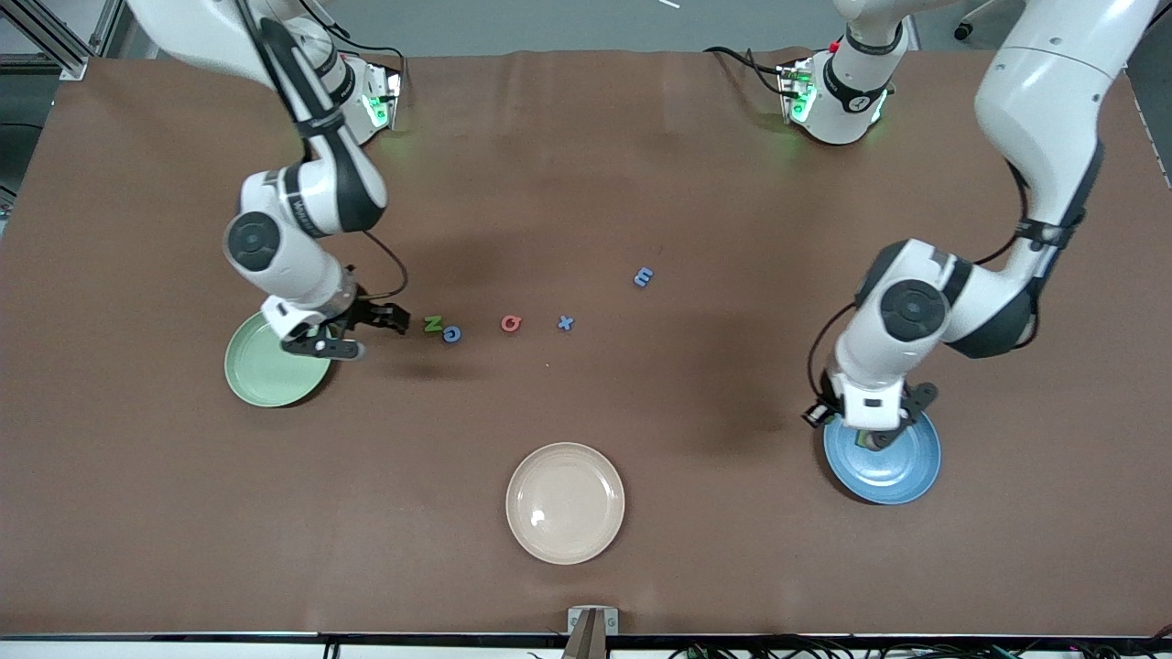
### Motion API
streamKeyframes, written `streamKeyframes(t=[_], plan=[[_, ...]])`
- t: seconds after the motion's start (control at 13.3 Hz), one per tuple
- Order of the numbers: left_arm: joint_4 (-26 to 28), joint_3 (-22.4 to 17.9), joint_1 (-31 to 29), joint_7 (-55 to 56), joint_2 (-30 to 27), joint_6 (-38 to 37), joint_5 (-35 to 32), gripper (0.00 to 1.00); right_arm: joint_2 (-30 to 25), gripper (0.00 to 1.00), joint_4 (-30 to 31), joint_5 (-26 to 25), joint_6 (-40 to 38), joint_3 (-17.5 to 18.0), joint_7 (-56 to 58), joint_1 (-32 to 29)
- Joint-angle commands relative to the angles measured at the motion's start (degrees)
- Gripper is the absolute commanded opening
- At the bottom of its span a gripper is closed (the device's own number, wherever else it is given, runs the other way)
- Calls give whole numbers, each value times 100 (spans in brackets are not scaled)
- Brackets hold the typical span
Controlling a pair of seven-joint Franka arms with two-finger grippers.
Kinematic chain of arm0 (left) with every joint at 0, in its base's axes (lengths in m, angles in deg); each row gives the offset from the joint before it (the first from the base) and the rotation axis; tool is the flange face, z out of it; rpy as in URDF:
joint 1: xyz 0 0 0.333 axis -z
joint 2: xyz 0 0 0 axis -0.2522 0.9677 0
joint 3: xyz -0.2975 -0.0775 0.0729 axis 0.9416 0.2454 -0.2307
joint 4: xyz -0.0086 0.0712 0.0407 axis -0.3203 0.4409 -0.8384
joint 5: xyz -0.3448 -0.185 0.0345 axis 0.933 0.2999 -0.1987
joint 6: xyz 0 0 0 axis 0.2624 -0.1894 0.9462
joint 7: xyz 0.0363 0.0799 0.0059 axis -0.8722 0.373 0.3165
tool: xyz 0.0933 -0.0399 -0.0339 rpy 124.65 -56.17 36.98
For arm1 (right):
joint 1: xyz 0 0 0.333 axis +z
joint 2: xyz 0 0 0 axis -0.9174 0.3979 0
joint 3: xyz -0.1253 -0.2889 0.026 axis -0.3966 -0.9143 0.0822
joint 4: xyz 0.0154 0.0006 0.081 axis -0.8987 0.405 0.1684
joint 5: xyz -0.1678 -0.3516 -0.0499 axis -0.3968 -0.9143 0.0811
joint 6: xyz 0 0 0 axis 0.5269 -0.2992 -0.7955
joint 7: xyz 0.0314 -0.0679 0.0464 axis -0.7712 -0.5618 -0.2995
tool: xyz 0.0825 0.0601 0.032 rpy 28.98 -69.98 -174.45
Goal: Sort upper and lower case letters into plates
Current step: 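Place the n in the blue plate while the right gripper reaches the Q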
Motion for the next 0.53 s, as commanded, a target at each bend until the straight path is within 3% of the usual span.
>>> streamKeyframes(t=[0.0,0.15,0.23,0.38,0.45], plan=[[-3,60,-366,-551,163,-60,-116,6,579,100,-709,94,-142,-63,-1439,789],[14,51,-656,-903,243,-60,-116,30,1018,100,-1289,94,-282,-63,-2258,1194],[23,51,-736,-1000,252,-60,-116,48,1238,100,-1536,94,-344,-63,-2576,1326],[110,51,-754,-940,234,-69,-116,100,1564,100,-1889,94,-423,-63,-2929,1415],[155,68,-728,-913,199,-95,-107,100,1635,99,-1899,94,-441,-63,-2948,1468]])
